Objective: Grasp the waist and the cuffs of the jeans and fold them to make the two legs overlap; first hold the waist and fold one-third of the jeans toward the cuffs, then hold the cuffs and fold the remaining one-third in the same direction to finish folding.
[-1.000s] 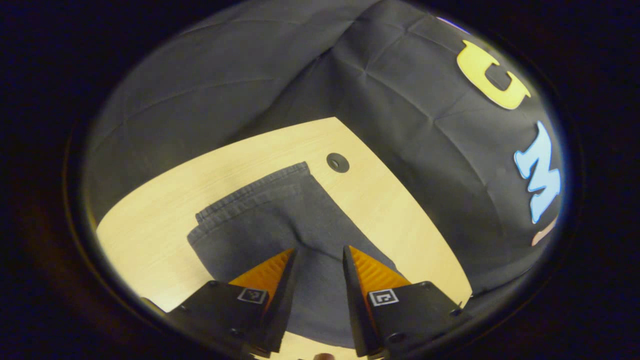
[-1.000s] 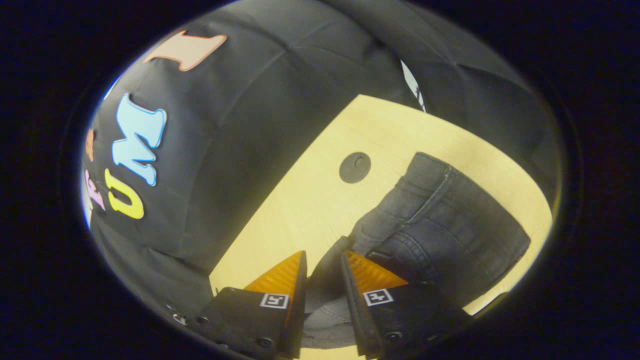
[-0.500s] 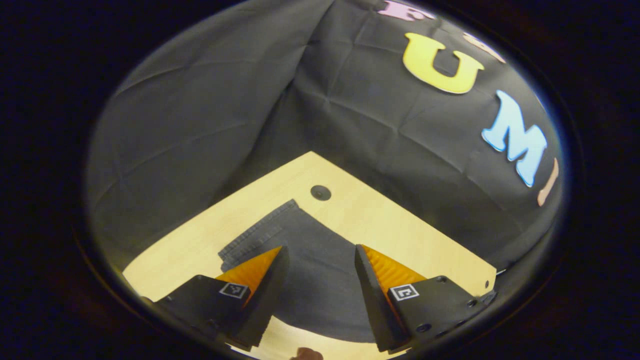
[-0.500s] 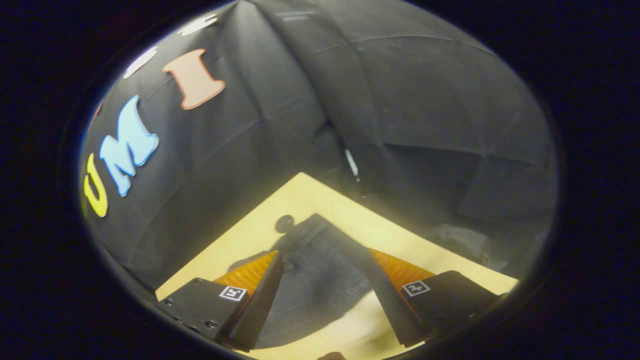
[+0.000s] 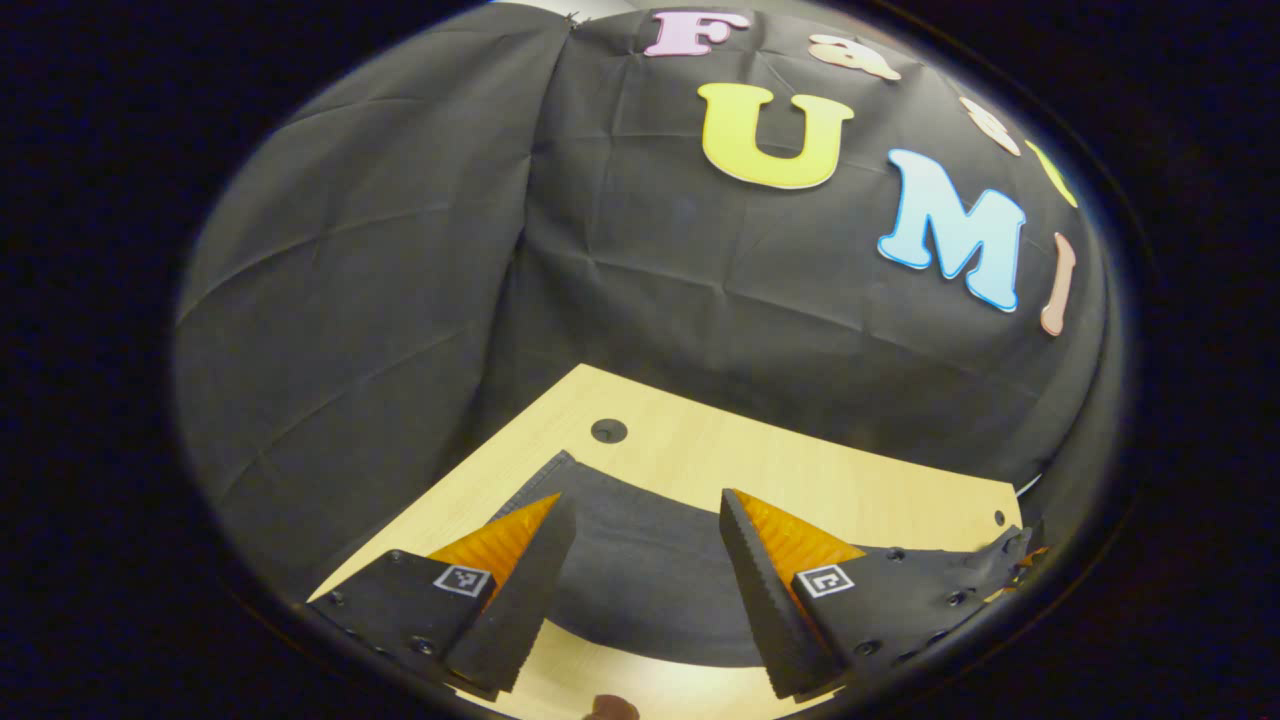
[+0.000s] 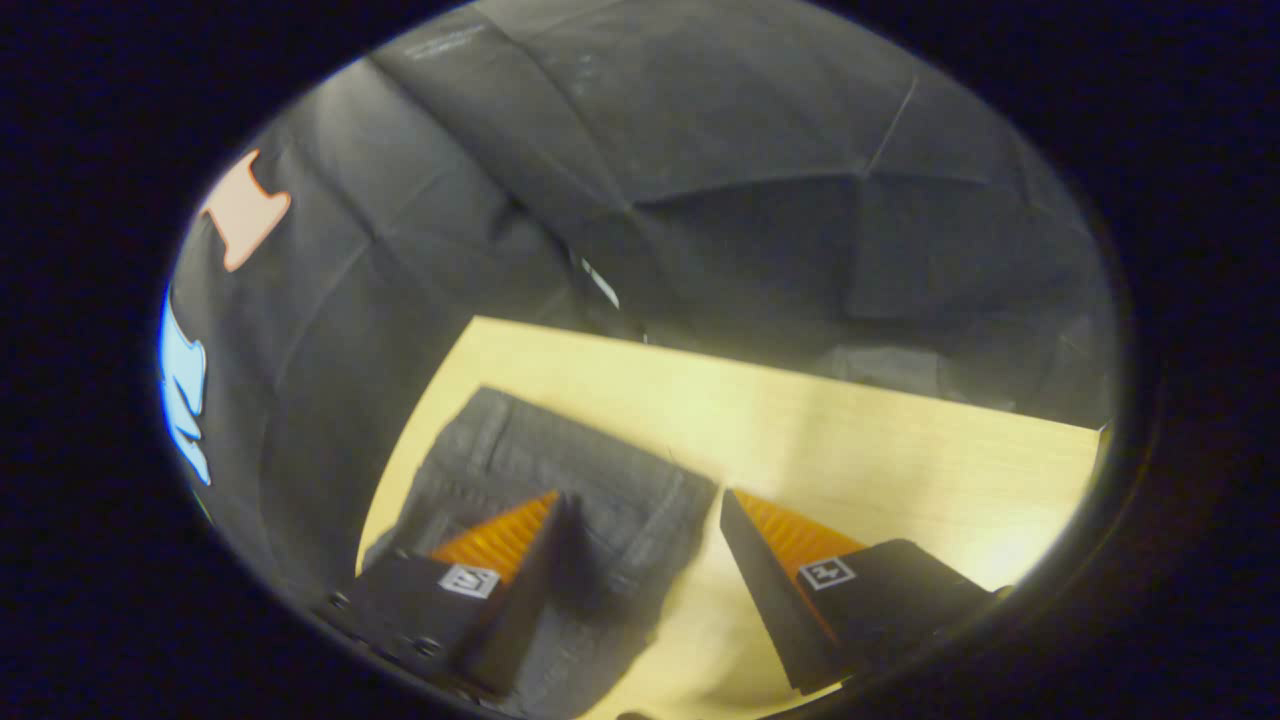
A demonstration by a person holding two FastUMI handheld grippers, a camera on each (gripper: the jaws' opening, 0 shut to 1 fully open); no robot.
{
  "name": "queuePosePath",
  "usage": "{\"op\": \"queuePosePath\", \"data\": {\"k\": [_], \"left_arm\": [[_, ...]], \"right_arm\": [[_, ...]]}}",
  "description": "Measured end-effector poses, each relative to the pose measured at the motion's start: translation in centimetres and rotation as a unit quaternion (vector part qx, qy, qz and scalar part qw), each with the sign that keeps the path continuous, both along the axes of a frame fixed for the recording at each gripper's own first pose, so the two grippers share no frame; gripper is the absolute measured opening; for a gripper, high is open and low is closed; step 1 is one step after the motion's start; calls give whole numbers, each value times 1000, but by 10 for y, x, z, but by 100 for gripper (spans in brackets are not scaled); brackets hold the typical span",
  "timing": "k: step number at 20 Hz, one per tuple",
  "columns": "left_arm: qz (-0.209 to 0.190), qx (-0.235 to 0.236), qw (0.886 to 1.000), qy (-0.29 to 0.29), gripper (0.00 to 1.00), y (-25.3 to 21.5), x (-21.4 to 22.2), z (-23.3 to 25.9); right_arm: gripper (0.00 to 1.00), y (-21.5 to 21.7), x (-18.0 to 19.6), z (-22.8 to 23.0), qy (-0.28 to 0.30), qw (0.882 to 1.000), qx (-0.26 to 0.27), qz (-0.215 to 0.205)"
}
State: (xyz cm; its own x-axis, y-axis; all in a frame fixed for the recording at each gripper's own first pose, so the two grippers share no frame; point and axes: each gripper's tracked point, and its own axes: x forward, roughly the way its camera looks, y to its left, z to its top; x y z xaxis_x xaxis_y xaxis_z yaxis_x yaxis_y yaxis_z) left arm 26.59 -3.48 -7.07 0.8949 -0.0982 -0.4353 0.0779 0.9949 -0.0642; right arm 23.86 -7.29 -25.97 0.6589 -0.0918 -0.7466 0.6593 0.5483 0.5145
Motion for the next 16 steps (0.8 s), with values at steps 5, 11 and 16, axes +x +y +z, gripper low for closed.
{"op": "queuePosePath", "data": {"k": [5,11,16], "left_arm": [[-22,-16,999,-43,95,-21,-13,24],[-49,-13,996,-76,95,-32,-18,33],[-59,3,995,-84,93,-28,-29,43]], "right_arm": [[27,7,1,18,-22,999,8,27],[15,33,-13,138,-137,982,-116,65],[15,132,-46,264,-269,914,-262,151]]}}
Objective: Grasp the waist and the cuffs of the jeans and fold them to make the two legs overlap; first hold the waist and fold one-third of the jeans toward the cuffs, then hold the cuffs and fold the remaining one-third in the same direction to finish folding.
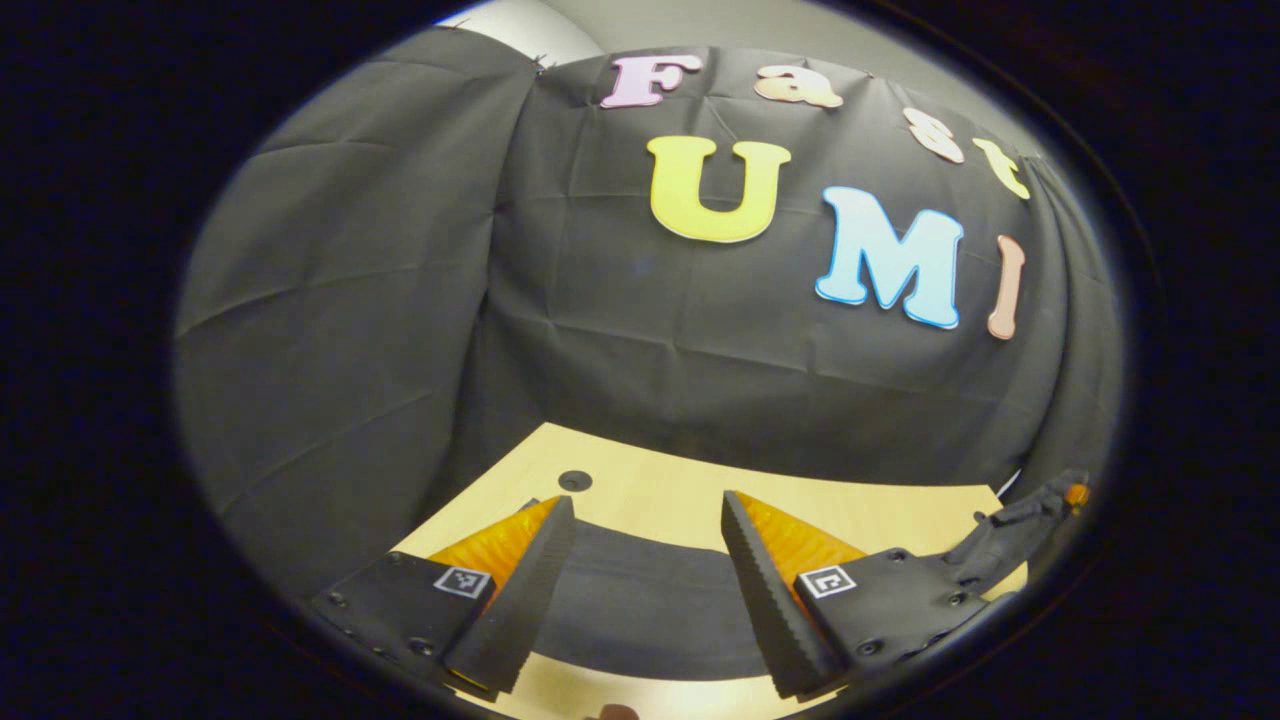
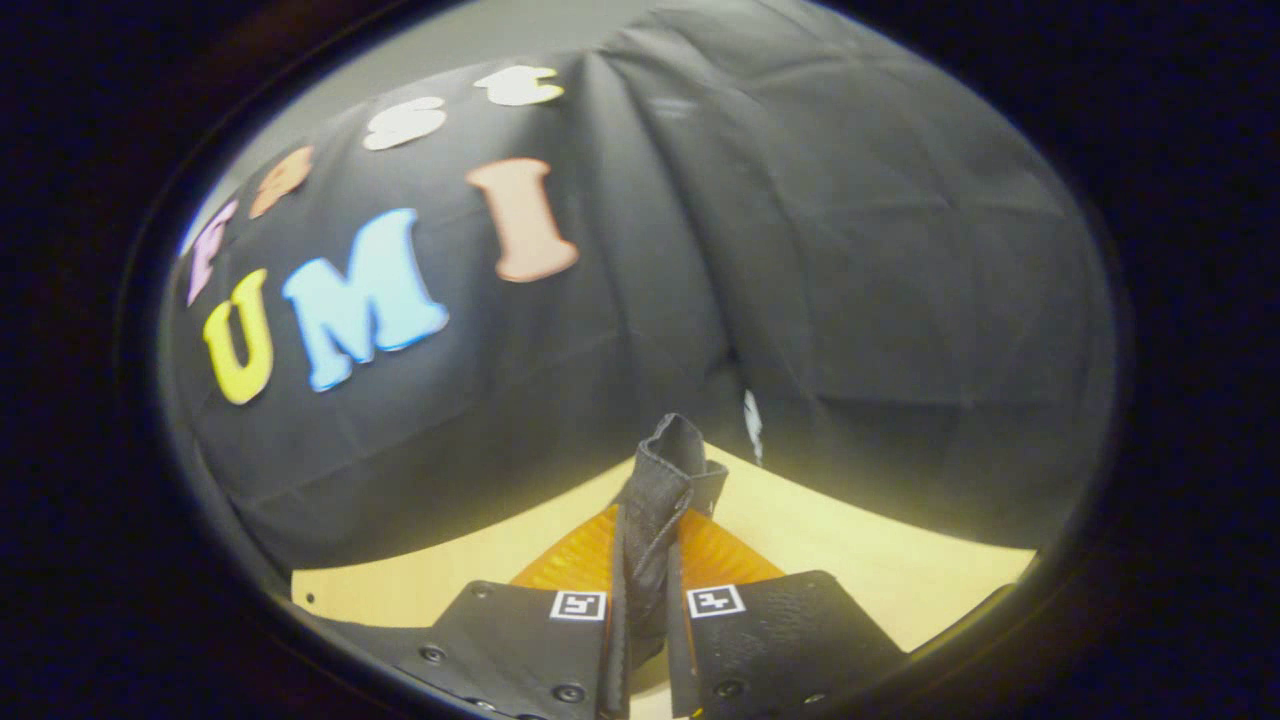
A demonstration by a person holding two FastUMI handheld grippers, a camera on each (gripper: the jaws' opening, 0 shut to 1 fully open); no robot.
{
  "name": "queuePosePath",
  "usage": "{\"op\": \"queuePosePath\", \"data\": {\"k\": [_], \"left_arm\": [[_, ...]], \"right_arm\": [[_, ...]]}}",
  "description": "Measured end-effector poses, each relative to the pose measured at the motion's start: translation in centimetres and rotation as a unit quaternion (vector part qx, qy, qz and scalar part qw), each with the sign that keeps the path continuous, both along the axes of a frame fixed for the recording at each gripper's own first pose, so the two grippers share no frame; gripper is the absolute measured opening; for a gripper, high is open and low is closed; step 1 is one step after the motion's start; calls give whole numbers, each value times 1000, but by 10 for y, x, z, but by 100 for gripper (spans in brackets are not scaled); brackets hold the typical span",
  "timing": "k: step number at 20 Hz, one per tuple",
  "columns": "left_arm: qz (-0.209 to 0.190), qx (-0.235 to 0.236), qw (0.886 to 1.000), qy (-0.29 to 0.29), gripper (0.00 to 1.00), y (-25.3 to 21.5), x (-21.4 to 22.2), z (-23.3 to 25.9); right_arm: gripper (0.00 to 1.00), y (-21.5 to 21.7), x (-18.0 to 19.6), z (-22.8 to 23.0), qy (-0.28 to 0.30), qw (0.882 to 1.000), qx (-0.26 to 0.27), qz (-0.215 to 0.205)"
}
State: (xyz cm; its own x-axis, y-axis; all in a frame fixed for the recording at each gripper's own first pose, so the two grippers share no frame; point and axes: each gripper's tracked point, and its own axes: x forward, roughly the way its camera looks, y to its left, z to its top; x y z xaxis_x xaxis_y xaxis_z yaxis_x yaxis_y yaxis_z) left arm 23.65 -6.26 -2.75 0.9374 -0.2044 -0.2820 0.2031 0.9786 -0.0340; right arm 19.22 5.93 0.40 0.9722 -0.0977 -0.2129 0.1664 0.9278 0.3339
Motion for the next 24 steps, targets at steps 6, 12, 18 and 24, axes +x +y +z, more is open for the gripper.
{"op": "queuePosePath", "data": {"k": [6,12,18,24], "left_arm": [[0,-14,1000,-20,96,10,-20,28],[35,-23,999,-31,95,47,-44,33],[91,-64,994,15,95,93,-41,-5],[179,-199,955,131,96,152,-24,-85]], "right_arm": [[10,185,5,22,-88,978,-30,184],[14,309,-14,-67,-53,933,-52,351],[28,348,-6,-118,32,904,-67,421],[94,295,-10,-40,-22,920,-96,380]]}}
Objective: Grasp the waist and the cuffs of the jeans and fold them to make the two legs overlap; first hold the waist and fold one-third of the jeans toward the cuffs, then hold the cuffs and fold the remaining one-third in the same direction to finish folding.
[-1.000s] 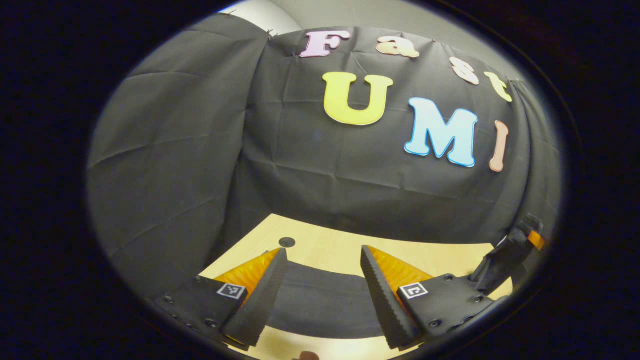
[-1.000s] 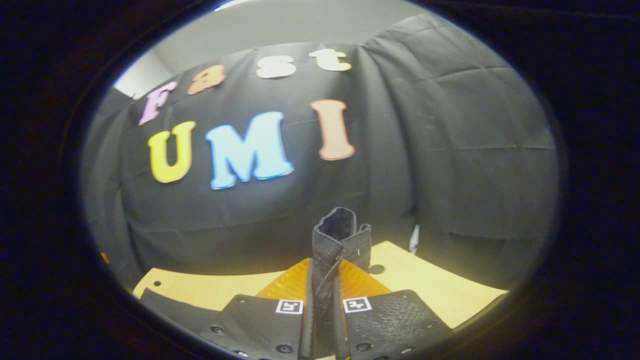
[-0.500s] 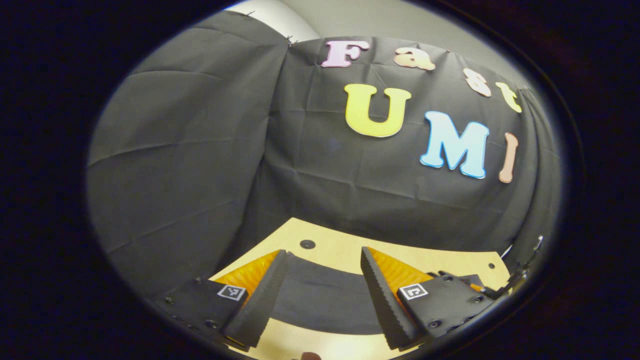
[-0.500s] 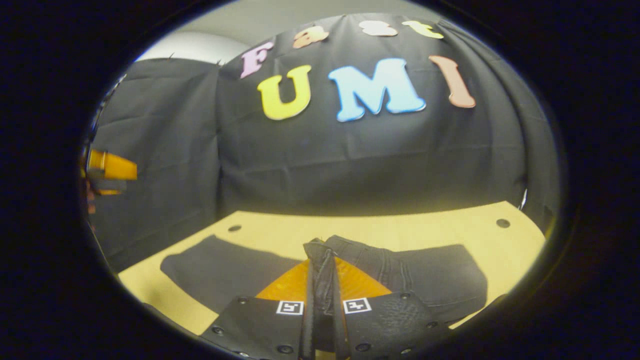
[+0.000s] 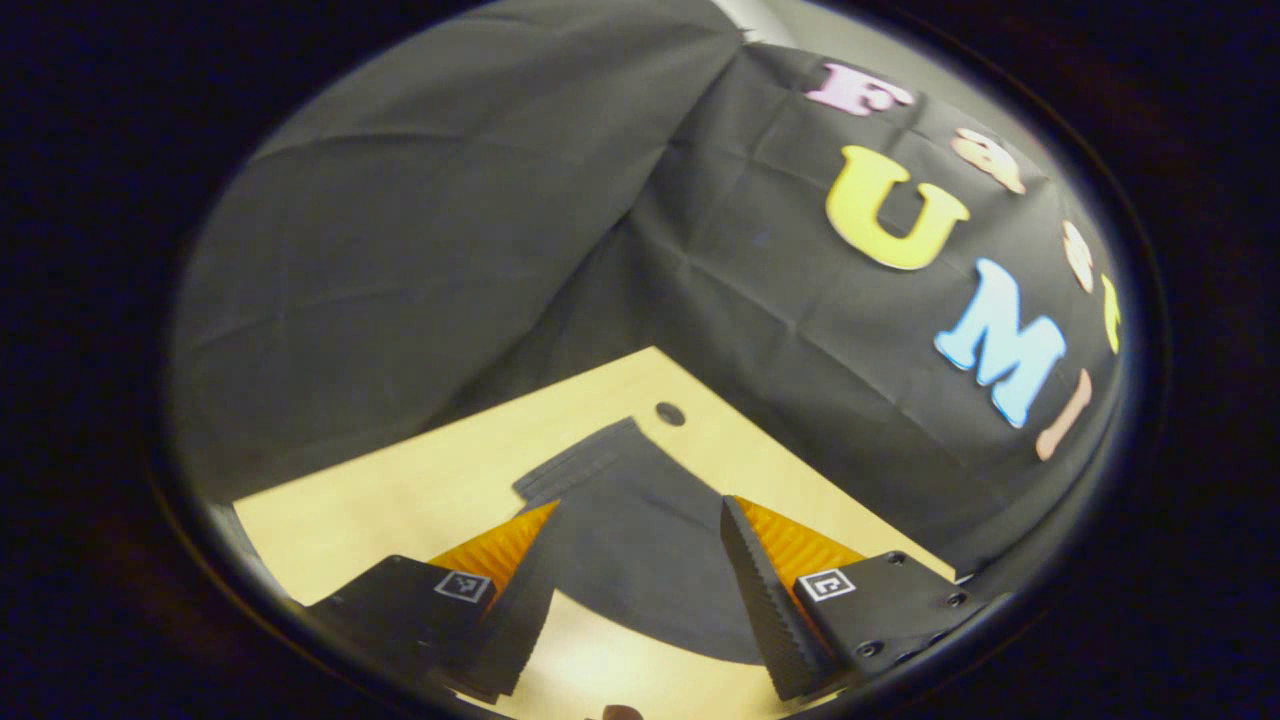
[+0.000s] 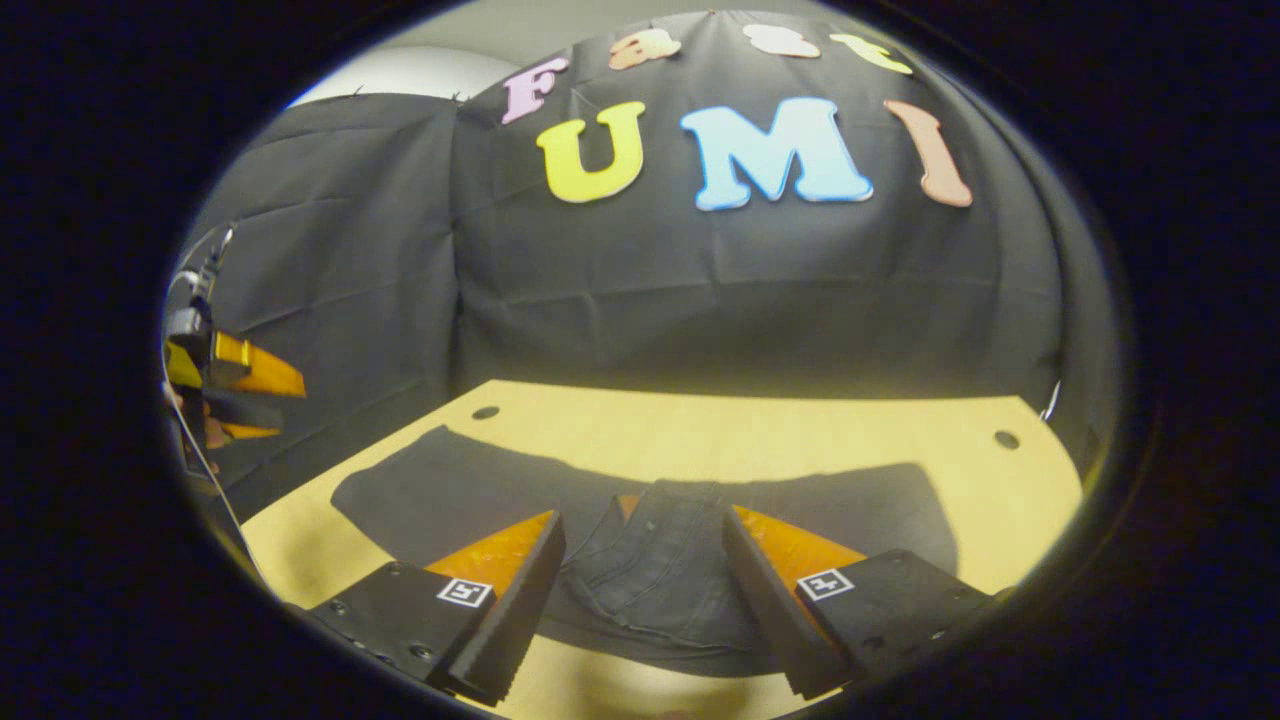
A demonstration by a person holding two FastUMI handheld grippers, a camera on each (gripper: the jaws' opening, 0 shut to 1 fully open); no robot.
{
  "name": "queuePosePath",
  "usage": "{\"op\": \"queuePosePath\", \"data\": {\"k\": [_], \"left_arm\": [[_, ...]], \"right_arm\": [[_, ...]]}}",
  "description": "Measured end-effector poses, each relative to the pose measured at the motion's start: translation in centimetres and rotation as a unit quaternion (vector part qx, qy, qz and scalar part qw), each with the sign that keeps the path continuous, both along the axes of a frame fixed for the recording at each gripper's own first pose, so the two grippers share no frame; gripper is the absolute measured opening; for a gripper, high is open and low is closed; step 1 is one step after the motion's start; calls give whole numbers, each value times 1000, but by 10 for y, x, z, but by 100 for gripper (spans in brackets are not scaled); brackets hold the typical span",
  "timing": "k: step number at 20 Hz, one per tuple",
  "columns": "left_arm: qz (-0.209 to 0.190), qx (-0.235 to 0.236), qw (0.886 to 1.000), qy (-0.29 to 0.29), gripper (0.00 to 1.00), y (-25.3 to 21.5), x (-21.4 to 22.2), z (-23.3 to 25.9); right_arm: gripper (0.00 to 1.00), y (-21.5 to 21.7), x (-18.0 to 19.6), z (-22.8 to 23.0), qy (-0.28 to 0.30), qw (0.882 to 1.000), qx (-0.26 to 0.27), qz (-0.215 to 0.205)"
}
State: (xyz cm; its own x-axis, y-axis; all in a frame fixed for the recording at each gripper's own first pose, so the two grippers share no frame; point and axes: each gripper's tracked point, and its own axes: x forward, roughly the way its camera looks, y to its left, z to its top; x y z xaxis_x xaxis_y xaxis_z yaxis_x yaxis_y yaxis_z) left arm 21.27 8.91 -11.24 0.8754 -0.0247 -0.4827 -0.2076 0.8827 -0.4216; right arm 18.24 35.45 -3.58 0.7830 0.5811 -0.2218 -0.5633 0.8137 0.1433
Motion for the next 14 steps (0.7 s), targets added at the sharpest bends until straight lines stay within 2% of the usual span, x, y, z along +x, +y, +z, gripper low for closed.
{"op": "queuePosePath", "data": {"k": [2,5,14], "left_arm": [[32,-31,999,26,98,23,2,-28],[59,-42,996,53,99,35,7,-60],[112,-49,988,91,99,42,44,-134]], "right_arm": [[94,-20,0,28,-20,1000,7,-17],[94,-44,0,56,-32,998,16,-42],[94,-72,-14,73,-19,997,13,-69]]}}
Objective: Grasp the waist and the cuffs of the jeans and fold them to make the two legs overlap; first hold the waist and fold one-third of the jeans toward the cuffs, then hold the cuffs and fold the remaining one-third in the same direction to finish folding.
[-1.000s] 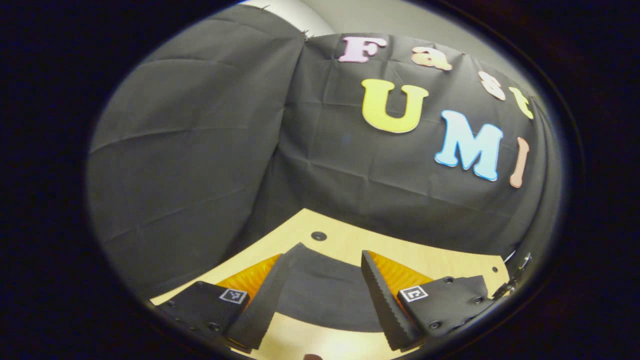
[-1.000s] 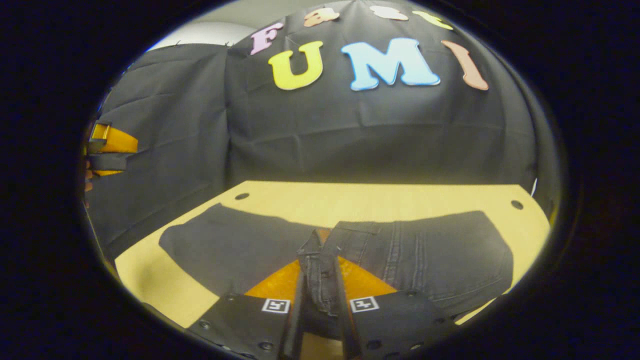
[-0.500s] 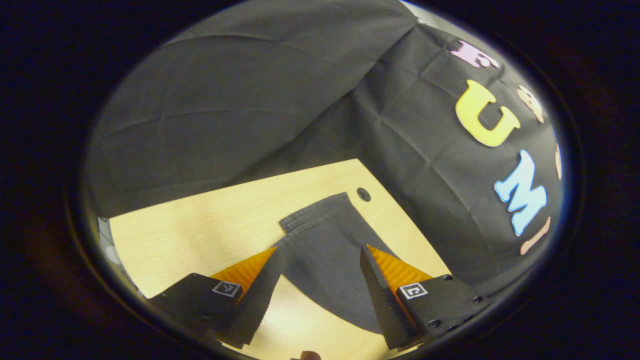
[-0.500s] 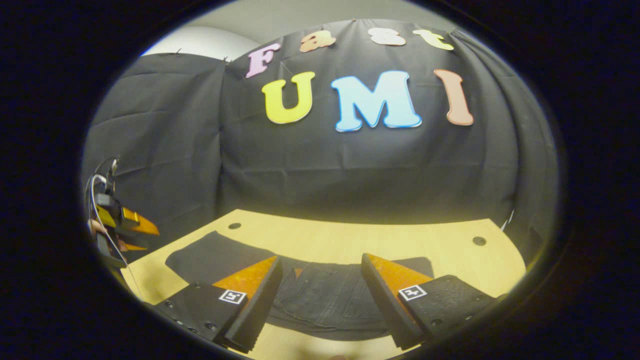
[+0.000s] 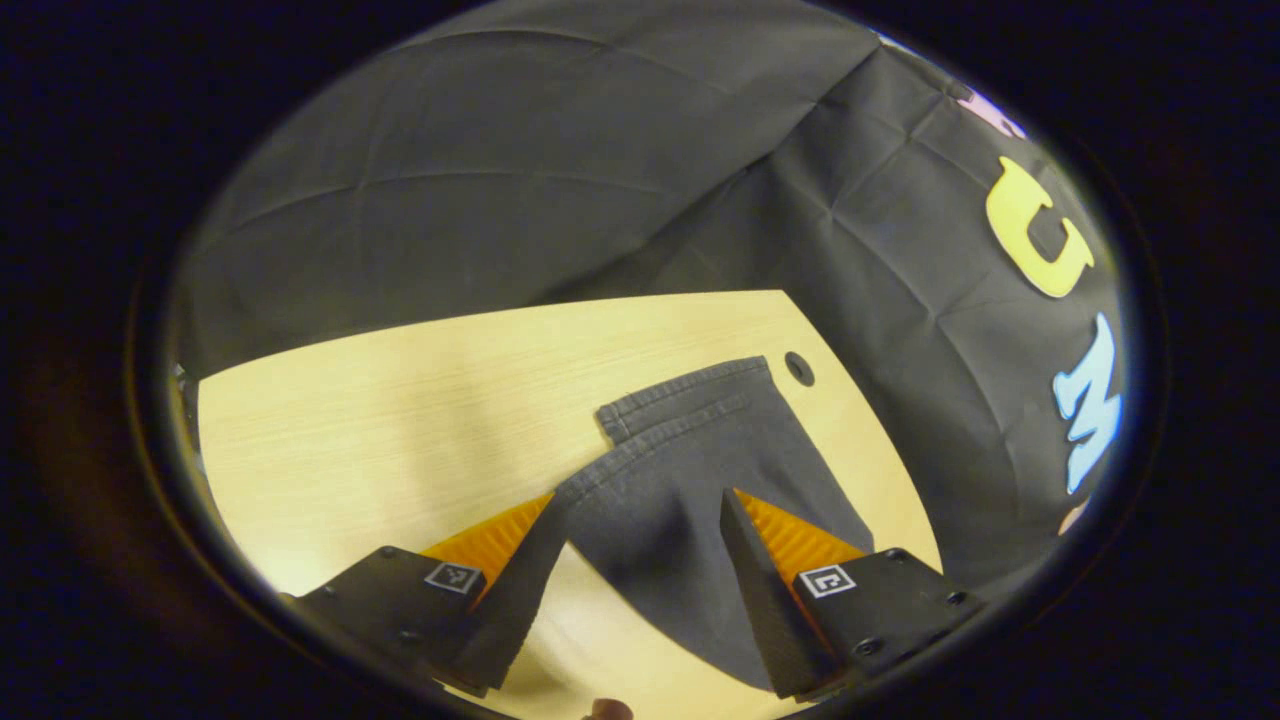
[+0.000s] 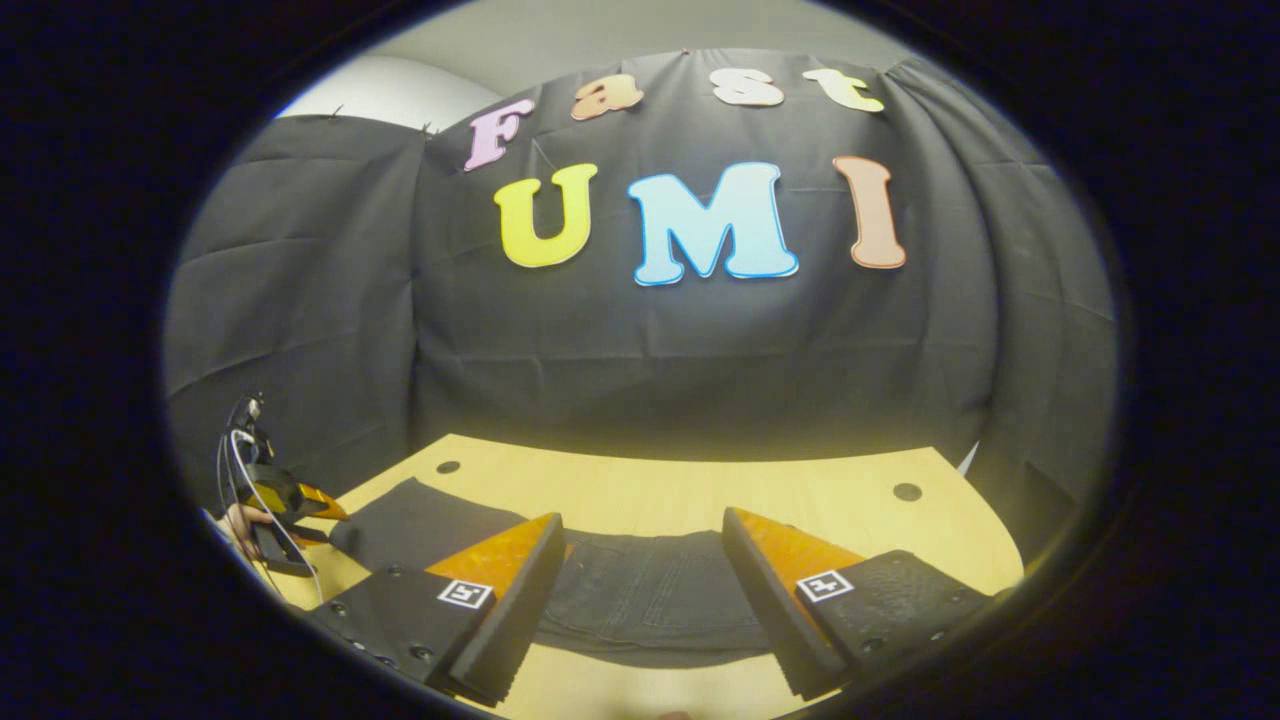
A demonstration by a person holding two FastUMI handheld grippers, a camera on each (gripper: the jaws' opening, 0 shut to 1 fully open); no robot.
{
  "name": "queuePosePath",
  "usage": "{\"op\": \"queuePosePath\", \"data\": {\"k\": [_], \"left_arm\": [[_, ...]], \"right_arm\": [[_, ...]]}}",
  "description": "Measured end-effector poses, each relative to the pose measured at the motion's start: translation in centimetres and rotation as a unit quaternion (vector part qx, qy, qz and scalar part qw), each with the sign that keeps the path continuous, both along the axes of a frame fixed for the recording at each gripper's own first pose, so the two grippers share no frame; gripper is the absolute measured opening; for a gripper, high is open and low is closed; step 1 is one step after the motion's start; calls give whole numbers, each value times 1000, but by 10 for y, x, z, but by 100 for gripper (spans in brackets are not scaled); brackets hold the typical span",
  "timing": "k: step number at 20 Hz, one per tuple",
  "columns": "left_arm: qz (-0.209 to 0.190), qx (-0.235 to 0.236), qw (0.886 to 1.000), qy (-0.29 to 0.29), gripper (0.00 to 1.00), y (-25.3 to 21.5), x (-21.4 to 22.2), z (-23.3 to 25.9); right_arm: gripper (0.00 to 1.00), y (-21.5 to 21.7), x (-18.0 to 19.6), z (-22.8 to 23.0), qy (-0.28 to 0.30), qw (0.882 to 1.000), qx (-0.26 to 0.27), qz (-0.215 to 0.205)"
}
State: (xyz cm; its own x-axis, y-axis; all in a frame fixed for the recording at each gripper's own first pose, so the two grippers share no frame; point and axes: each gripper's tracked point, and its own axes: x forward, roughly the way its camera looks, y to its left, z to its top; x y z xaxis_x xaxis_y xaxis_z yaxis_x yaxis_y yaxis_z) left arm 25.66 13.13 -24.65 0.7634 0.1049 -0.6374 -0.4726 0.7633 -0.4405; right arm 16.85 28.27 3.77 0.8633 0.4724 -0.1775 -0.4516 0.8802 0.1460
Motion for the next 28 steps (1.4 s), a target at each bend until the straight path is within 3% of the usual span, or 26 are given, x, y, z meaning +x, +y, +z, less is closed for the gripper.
{"op": "queuePosePath", "data": {"k": [4,5,9,12,13,14,15,17,19,21,22,25,28], "left_arm": [[-7,8,1000,-8,95,-5,38,-14],[-15,14,1000,-10,95,-11,47,-12],[-61,89,994,-1,92,-34,77,-22],[-108,163,980,20,95,-50,82,-22],[-120,187,975,25,92,-53,88,-27],[-128,215,968,30,96,-54,96,-32],[-140,236,961,32,94,-55,90,-27],[-158,252,954,24,81,-63,92,-18],[-152,215,965,3,55,-68,92,-9],[-133,147,980,-22,25,-70,97,6],[-129,108,985,-34,18,-72,100,14],[-102,14,993,-64,11,-77,105,48],[-102,0,990,-94,11,-77,102,75]], "right_arm": [[91,-5,6,-3,22,1000,10,-12],[94,-8,8,-4,26,1000,7,-16],[94,-20,13,-10,37,999,-7,-27],[94,-25,16,-10,40,999,-9,-31],[94,-26,17,-11,41,999,-11,-32],[94,-27,17,-13,43,998,-12,-32],[94,-27,18,-14,46,998,-14,-31],[94,-30,19,-16,45,998,-21,-32],[94,-34,20,-16,42,998,-28,-35],[94,-37,22,-15,41,998,-29,-38],[94,-37,23,-16,42,998,-28,-39],[94,-36,23,-19,51,998,-25,-37],[94,-33,20,-17,51,998,-21,-37]]}}
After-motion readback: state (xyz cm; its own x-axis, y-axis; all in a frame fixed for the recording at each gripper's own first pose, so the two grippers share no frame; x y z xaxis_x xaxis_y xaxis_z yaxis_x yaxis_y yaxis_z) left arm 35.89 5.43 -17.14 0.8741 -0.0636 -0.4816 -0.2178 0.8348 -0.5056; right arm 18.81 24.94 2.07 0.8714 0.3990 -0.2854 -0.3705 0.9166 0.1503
